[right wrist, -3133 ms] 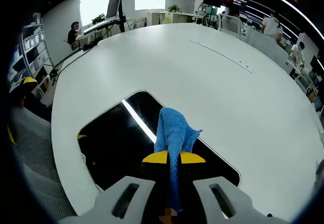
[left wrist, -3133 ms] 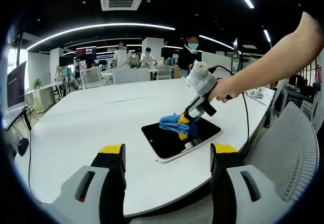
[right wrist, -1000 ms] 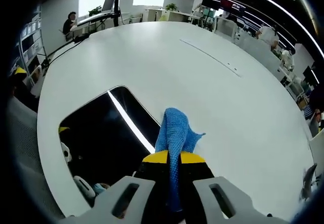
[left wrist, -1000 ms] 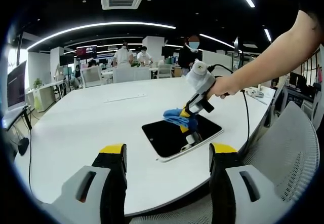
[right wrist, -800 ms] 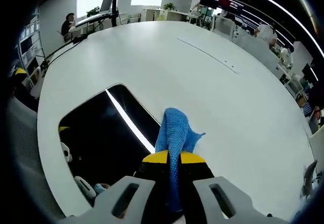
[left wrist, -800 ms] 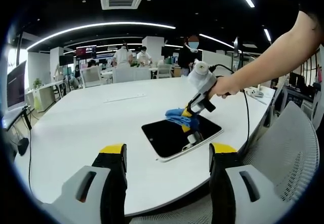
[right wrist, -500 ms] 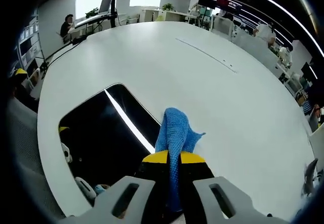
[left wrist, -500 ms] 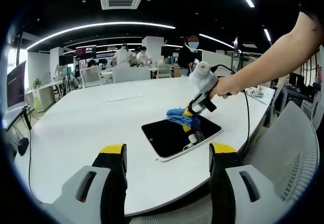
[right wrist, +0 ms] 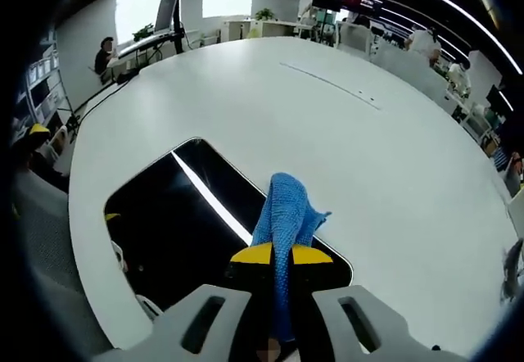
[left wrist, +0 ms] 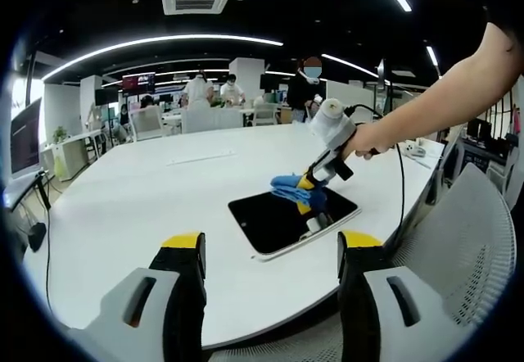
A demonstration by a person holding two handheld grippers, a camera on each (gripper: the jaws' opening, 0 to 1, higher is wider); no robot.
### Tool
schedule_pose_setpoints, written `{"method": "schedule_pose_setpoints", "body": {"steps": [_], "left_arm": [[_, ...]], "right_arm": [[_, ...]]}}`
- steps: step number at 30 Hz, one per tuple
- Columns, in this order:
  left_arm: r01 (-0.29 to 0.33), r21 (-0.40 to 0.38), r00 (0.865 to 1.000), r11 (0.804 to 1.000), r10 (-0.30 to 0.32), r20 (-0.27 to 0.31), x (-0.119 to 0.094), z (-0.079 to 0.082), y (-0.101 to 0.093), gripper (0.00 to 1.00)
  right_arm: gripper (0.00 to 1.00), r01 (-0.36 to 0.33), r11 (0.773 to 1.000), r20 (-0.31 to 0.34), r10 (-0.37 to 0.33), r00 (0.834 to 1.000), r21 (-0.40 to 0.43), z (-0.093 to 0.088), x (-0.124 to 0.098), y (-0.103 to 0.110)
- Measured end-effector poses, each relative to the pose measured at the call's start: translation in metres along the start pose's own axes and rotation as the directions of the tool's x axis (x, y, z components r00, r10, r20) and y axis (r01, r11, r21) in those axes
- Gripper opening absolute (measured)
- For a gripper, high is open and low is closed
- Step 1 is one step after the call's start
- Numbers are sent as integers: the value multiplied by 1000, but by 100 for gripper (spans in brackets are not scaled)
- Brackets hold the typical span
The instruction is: Wipe the mirror surface with the cleaning cloth until all visible marks leave the cleaned area.
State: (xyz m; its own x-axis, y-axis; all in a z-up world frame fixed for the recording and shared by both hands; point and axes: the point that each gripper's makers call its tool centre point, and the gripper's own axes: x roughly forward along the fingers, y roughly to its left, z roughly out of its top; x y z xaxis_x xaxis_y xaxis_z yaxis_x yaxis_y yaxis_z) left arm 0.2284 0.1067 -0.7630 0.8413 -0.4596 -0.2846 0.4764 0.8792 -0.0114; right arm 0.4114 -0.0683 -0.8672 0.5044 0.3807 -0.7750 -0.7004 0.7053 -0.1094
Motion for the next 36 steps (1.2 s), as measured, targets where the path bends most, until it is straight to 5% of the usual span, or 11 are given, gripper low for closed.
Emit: {"method": "schedule_pose_setpoints", "body": {"steps": [36], "left_arm": [[5,1,1000,1000,-5,1,-1,1,-1,62]], "right_arm": [[0,-55,998,30,57,998,-40,-24,-28,44]]}}
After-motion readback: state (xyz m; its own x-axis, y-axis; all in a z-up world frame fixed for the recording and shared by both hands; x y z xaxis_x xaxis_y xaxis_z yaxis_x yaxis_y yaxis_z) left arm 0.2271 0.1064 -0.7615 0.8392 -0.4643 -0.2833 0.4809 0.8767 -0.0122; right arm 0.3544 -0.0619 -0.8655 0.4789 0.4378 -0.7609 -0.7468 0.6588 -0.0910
